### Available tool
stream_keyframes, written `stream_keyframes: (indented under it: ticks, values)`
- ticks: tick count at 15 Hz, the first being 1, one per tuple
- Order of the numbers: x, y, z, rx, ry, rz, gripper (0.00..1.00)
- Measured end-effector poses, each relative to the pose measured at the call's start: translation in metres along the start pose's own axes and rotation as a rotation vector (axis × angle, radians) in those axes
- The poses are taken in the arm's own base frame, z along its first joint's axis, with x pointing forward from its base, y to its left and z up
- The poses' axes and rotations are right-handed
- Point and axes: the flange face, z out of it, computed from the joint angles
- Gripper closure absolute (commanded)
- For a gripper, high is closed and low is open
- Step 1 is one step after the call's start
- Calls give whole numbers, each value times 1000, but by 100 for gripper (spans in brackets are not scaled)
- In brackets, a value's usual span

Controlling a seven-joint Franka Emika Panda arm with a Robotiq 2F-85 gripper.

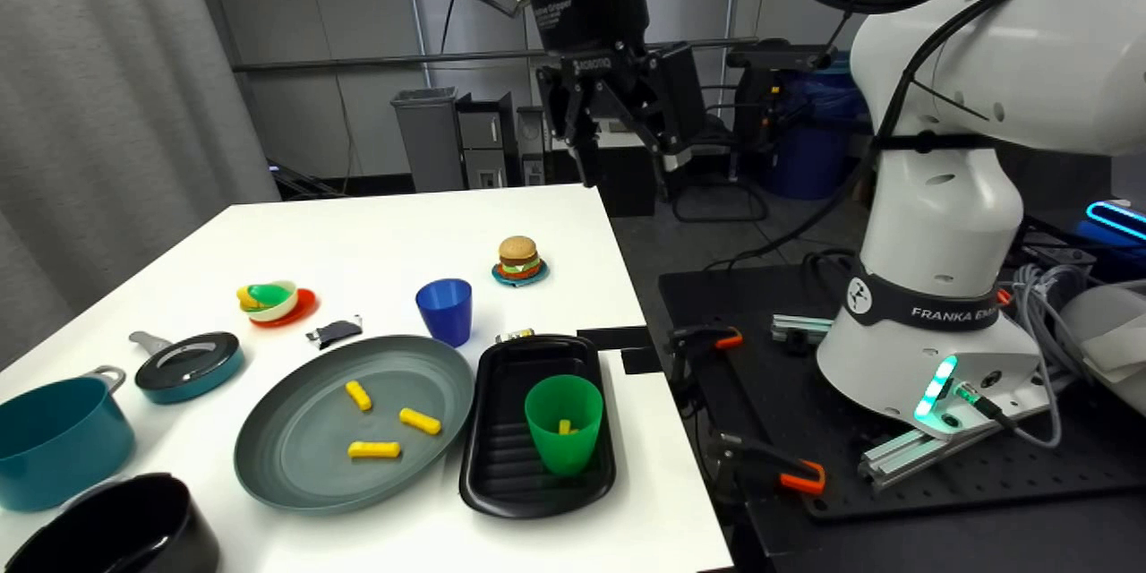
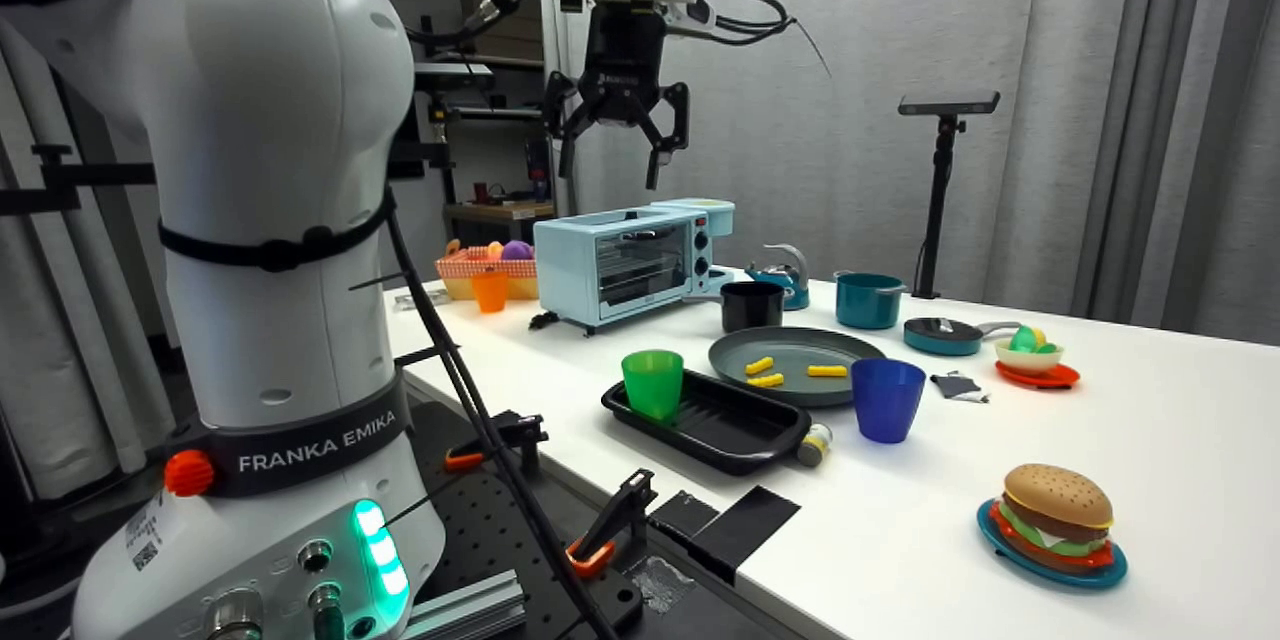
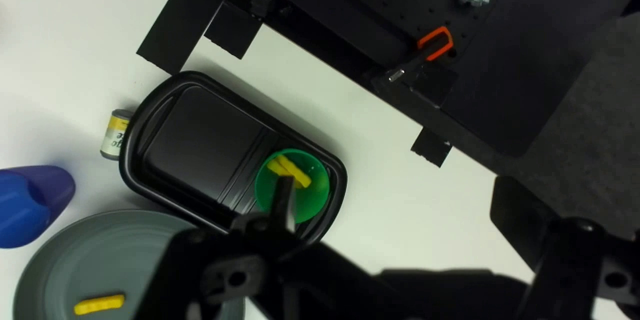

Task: Pour the contents of the green cup onto the plate, then put it in the blue cup

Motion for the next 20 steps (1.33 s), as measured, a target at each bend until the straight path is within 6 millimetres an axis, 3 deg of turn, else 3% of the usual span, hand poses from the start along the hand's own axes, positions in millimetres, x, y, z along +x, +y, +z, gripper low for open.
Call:
stream_keyframes:
  ticks: [4,9,20]
  values:
    - [-8,13,11,-43,-37,-205,0]
    - [-5,24,15,-126,9,-403,0]
    - [13,28,39,-179,59,-610,0]
